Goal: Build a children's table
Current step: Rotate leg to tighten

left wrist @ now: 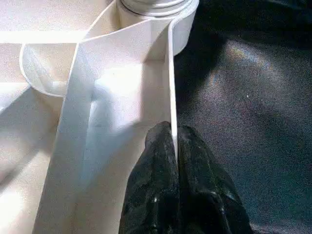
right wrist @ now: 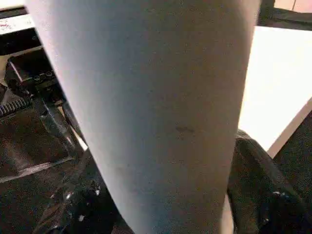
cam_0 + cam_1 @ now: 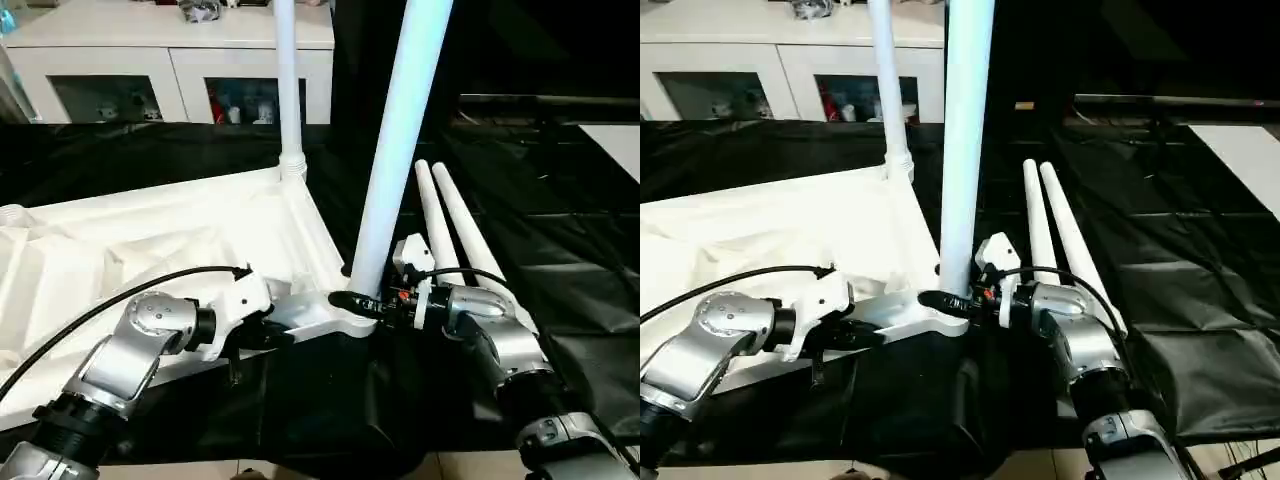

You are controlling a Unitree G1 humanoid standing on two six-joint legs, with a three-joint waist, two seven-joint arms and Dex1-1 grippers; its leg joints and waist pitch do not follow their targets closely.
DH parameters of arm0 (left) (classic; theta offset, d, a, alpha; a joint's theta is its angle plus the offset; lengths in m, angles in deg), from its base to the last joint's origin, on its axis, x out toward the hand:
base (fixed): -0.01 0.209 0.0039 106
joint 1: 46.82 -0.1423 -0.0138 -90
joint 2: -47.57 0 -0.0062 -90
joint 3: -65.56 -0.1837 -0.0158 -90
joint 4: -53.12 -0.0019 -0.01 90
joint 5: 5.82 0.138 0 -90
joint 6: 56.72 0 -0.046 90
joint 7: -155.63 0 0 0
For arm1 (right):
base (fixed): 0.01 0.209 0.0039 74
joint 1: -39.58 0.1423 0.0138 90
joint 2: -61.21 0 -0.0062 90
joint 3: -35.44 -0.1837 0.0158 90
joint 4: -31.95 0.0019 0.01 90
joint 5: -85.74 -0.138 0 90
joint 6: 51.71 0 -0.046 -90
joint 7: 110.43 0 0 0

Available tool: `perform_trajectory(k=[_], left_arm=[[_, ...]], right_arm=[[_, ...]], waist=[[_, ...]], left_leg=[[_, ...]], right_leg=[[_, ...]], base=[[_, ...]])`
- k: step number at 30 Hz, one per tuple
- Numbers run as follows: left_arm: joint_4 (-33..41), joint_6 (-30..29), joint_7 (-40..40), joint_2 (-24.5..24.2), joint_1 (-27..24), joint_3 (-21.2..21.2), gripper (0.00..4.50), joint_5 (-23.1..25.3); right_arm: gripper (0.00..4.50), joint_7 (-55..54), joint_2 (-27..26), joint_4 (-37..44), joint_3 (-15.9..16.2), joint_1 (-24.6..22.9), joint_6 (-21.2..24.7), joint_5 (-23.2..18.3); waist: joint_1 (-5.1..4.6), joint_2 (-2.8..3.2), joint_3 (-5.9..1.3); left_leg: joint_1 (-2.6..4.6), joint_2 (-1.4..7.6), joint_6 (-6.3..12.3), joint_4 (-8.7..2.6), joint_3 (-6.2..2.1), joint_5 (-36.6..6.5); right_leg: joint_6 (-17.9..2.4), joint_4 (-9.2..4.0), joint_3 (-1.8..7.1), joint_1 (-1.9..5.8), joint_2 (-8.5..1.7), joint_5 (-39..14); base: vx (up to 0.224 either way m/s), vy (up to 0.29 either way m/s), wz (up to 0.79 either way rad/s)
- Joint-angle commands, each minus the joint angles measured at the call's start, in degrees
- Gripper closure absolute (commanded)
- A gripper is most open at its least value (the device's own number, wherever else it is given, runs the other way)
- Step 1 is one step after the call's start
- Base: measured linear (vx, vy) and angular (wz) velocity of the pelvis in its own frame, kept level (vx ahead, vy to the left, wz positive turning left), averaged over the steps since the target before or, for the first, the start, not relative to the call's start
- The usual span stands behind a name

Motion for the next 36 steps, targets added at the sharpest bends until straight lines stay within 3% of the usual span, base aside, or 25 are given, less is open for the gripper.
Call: perform_trajectory(k=[1,7,9,12,13,14,15,17,18,20,22,23,26,27,31,36], left_arm=[[1.21,0.92,-1.11,0.72,0.53,0.30,4.50,-2.23],[0.83,-0.05,-0.33,0.78,0.68,0.18,4.50,-1.51],[-0.63,-2.04,3.12,2.03,1.59,0.24,4.50,0.07],[-1.72,-4.65,6.44,3.92,2.64,0.63,4.50,0.74],[-2.32,-7.82,10.62,6.24,3.87,0.39,4.50,2.29],[-2.32,-7.82,10.62,6.24,3.87,0.39,4.50,2.29],[-2.16,-11.94,14.38,9.44,4.92,0.15,4.50,2.93],[-2.18,-13.63,16.28,11.17,5.45,0.07,4.50,3.22],[-2.38,-16.54,19.16,14.08,6.46,-0.33,4.50,3.75],[-2.26,-17.73,20.34,15.49,6.92,-0.72,4.50,4.04],[-1.86,-19.79,21.88,18.21,7.79,-1.37,4.50,4.10],[-1.85,-20.64,22.70,19.27,8.25,-1.82,4.50,4.40],[-1.92,-21.35,23.63,19.75,8.58,-2.21,4.50,4.99],[-1.69,-21.97,24.40,19.79,8.53,-2.08,4.50,5.44],[-0.80,-22.80,24.66,19.29,7.96,-1.67,4.50,5.43],[-0.20,-23.44,24.63,18.70,7.60,-1.70,4.50,5.72]], right_arm=[[2.05,-1.02,-0.06,-3.34,1.23,-0.93,1.03,1.85],[2.05,-3.25,-0.44,-4.81,1.45,-1.06,-0.51,3.35],[2.05,-10.76,-1.76,-8.18,1.07,-0.51,-3.06,5.96],[2.06,-19.50,-3.70,-11.42,0.20,0.28,-4.49,7.81],[2.06,-28.09,-6.50,-14.77,-1.35,1.64,-4.33,8.07],[2.06,-28.09,-6.50,-14.77,-1.35,1.64,-4.33,8.07],[2.06,-35.70,-9.77,-18.52,-3.04,3.74,-3.43,7.30],[2.06,-39.12,-11.22,-20.30,-3.60,4.89,-3.02,7.08],[2.06,-43.51,-13.93,-23.35,-4.94,7.02,-2.08,5.78],[2.06,-45.33,-15.36,-24.75,-5.94,8.12,-1.58,4.65],[2.06,-47.64,-18.15,-27.42,-8.20,10.29,-0.88,2.11],[2.06,-48.75,-19.23,-28.44,-8.34,11.25,-1.16,2.24],[2.07,-50.16,-20.10,-29.28,-8.22,12.09,-1.67,2.89],[2.07,-51.31,-20.56,-30.12,-9.00,12.55,-1.76,2.88],[2.07,-52.09,-20.71,-31.67,-9.65,13.20,-2.14,3.51],[2.07,-52.85,-20.58,-33.71,-10.14,14.49,-2.84,4.63]], waist=[[-0.07,0.27,-3.12],[-0.18,0.33,-2.99],[-0.36,0.23,-2.85],[-0.94,0.25,-2.27],[-1.30,0.13,-2.08],[-1.39,0.39,-1.98],[-1.94,0.53,-1.86],[-2.08,0.41,-1.80],[-2.18,0.58,-2.05],[-2.16,0.25,-2.09],[-2.17,0.28,-1.97],[-2.15,-0.15,-1.91],[-2.13,-0.05,-1.92],[-2.15,-0.41,-1.96],[-2.25,-0.38,-1.90],[-2.51,-0.25,-1.93]], left_leg=[[1.36,2.97,0.71,-4.25,-0.97,-12.51],[1.44,2.98,0.38,-4.37,-0.97,-13.77],[1.47,2.96,-0.11,-4.48,-0.95,-14.50],[1.88,2.73,-2.50,-4.90,-1.24,-19.65],[1.88,2.86,-2.94,-5.10,-1.45,-21.46],[1.97,2.78,-3.28,-5.13,-1.61,-22.54],[2.35,2.79,-4.03,-5.31,-1.84,-25.72],[2.60,2.69,-4.54,-5.29,-2.14,-27.13],[2.30,2.64,-4.21,-5.44,-2.21,-27.12],[2.20,2.66,-4.16,-5.68,-2.34,-26.67],[2.80,2.45,-4.00,-5.32,-2.14,-28.96],[2.92,2.42,-3.87,-5.34,-2.08,-29.61],[2.91,2.38,-3.99,-5.45,-2.28,-30.81],[2.74,2.41,-3.97,-5.61,-2.36,-31.13],[3.00,2.35,-4.24,-5.67,-2.45,-33.57],[2.93,2.31,-4.38,-5.78,-2.61,-34.76]], right_leg=[[-13.53,-3.91,2.21,1.69,-4.51,-6.89],[-13.51,-4.07,2.24,1.53,-4.54,-8.41],[-13.38,-4.22,2.34,1.41,-4.66,-9.89],[-11.52,-5.07,2.37,1.06,-4.94,-20.08],[-10.52,-5.40,2.47,1.10,-5.13,-23.39],[-10.17,-5.47,2.41,0.85,-5.11,-24.97],[-8.94,-5.91,2.47,0.53,-5.23,-29.36],[-8.27,-6.28,2.28,0.40,-5.29,-31.60],[-7.65,-6.34,2.21,0.55,-5.27,-30.94],[-7.52,-6.35,1.96,0.79,-4.97,-28.84],[-7.23,-6.82,2.09,-0.04,-4.94,-29.30],[-6.92,-7.01,2.02,-0.19,-4.88,-30.06],[-6.05,-7.10,2.00,-0.31,-4.93,-31.06],[-5.59,-7.06,2.00,-0.30,-4.89,-30.84],[-5.10,-7.31,1.99,-0.78,-4.77,-31.39],[-5.02,-7.40,1.93,-0.84,-4.80,-31.71]], base=[[0.000,0.000,0.00],[0.000,0.000,0.00],[0.000,0.000,0.00],[0.000,0.000,0.00],[0.000,0.000,0.00],[0.000,0.000,0.00],[0.000,0.000,0.00],[-0.030,0.004,-0.06],[0.000,0.000,0.00],[0.000,0.000,0.00],[0.000,0.000,0.00],[0.000,0.000,0.00],[0.000,0.000,0.00],[0.000,0.000,0.00],[0.000,0.000,0.00],[0.000,0.000,0.00]])
